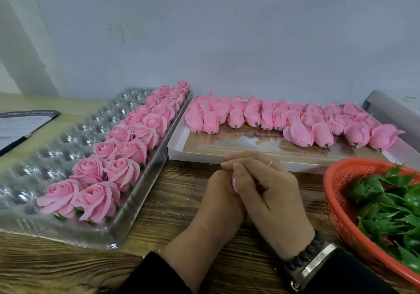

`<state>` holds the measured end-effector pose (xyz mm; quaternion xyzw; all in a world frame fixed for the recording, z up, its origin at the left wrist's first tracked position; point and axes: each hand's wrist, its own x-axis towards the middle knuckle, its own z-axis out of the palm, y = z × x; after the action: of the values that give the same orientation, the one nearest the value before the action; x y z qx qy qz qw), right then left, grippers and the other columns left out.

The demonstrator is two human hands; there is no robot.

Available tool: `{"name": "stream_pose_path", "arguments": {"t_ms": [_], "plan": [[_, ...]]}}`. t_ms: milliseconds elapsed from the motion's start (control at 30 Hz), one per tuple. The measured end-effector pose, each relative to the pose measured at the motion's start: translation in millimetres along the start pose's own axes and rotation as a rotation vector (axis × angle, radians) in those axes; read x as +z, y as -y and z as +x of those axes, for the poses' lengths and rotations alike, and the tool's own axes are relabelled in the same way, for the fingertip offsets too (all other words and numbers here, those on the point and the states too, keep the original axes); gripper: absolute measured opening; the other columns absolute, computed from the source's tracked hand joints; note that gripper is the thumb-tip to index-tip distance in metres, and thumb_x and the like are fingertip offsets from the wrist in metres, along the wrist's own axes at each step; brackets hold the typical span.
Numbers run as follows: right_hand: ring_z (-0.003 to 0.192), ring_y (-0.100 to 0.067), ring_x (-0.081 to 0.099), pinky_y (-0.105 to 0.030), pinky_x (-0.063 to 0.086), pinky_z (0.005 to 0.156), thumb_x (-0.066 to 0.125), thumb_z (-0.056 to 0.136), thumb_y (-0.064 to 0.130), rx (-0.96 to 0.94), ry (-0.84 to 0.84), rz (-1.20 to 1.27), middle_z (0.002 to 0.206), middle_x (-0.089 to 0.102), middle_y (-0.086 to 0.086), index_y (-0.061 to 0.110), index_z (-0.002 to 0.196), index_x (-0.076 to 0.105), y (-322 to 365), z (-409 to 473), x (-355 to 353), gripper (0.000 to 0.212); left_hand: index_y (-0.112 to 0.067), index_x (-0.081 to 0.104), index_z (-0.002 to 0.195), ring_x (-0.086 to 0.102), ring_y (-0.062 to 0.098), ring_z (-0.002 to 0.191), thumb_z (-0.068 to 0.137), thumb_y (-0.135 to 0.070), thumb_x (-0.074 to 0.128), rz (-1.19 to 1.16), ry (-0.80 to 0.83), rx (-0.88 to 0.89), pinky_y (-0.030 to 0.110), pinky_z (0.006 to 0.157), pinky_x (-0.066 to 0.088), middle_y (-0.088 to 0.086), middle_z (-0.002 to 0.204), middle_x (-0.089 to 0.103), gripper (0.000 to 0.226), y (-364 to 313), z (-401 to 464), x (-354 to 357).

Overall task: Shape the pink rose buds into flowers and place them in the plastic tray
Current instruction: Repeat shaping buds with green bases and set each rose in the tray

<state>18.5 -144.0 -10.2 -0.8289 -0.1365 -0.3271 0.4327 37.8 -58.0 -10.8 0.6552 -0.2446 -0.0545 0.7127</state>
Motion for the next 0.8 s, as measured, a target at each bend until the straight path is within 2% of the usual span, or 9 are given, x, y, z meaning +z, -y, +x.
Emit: {"name": "stream_pose_path", "arguments": {"t_ms": [100,200,367,467,533,667,733,800], "plan": [[0.093,-0.001,0.057,-0.026,0.045,0.087,0.049,0.081,0.033,0.006,0.003,-0.012,0.094,0.068,0.012,0.018,0.087,0.071,0,0,1,0.028,-0.001,0.056,0.077,0.063,0.000,0.062,0.089,0.018,0.031,-0.215,0.029,-0.066,0.012,0.058,0.050,-0.005,0.060,0.066,0.033,3,0,0],[0.093,0.000,0.055,-0.030,0.048,0.086,0.050,0.075,0.038,0.059,0.042,-0.014,0.093,0.066,0.014,0.022,0.088,0.069,1,0,3,0.029,0.002,0.055,0.076,0.062,0.001,0.060,0.089,0.019,0.029,-0.258,0.036,-0.079,0.013,0.056,0.049,-0.003,0.059,0.065,0.033,5,-1,-1],[0.093,-0.007,0.060,-0.035,0.051,0.083,0.048,0.066,0.056,0.220,0.182,0.049,0.089,0.066,0.015,0.044,0.096,0.055,-1,3,-3,0.033,-0.004,0.060,0.076,0.063,0.002,0.063,0.084,0.018,0.047,-0.129,0.019,-0.026,0.013,0.058,0.049,-0.003,0.063,0.066,0.027,0,-2,-1],[0.082,-0.005,0.061,-0.036,0.052,0.074,0.049,0.065,0.061,0.232,0.234,0.034,0.080,0.065,0.012,0.038,0.091,0.052,-4,3,-6,0.035,-0.009,0.061,0.072,0.063,0.000,0.063,0.083,0.017,0.051,-0.060,-0.013,-0.007,0.011,0.058,0.048,-0.006,0.062,0.066,0.030,1,-2,-3],[0.077,-0.004,0.060,-0.034,0.051,0.070,0.048,0.066,0.064,0.218,0.277,0.018,0.077,0.063,0.013,0.035,0.089,0.053,-4,5,-9,0.037,-0.007,0.060,0.070,0.061,0.000,0.061,0.083,0.015,0.053,-0.018,-0.040,0.002,0.012,0.058,0.048,-0.004,0.061,0.063,0.027,0,-2,-3],[0.082,0.004,0.051,-0.014,0.035,0.067,0.032,0.068,0.073,0.134,0.392,-0.177,0.076,0.054,0.023,0.046,0.080,0.044,-4,9,-14,0.031,-0.001,0.059,0.072,0.054,-0.002,0.055,0.082,0.017,0.052,-0.042,-0.074,0.014,0.011,0.054,0.046,0.001,0.061,0.056,0.021,0,-1,-3],[0.080,0.008,0.046,-0.013,0.031,0.071,0.026,0.067,0.076,0.109,0.416,-0.254,0.086,0.052,0.027,0.048,0.096,0.047,-5,9,-14,0.045,0.005,0.057,0.069,0.050,0.005,0.055,0.081,0.019,0.052,-0.063,-0.083,0.017,0.012,0.053,0.044,0.009,0.062,0.052,0.018,1,-1,-3],[0.085,0.009,0.042,-0.015,0.030,0.081,0.024,0.066,0.078,0.099,0.407,-0.284,0.103,0.052,0.025,0.040,0.126,0.045,-7,7,-15,0.073,0.015,0.054,0.071,0.047,0.014,0.059,0.080,0.020,0.052,-0.098,-0.093,0.020,0.015,0.054,0.043,0.017,0.067,0.049,0.010,2,1,-2]]}}
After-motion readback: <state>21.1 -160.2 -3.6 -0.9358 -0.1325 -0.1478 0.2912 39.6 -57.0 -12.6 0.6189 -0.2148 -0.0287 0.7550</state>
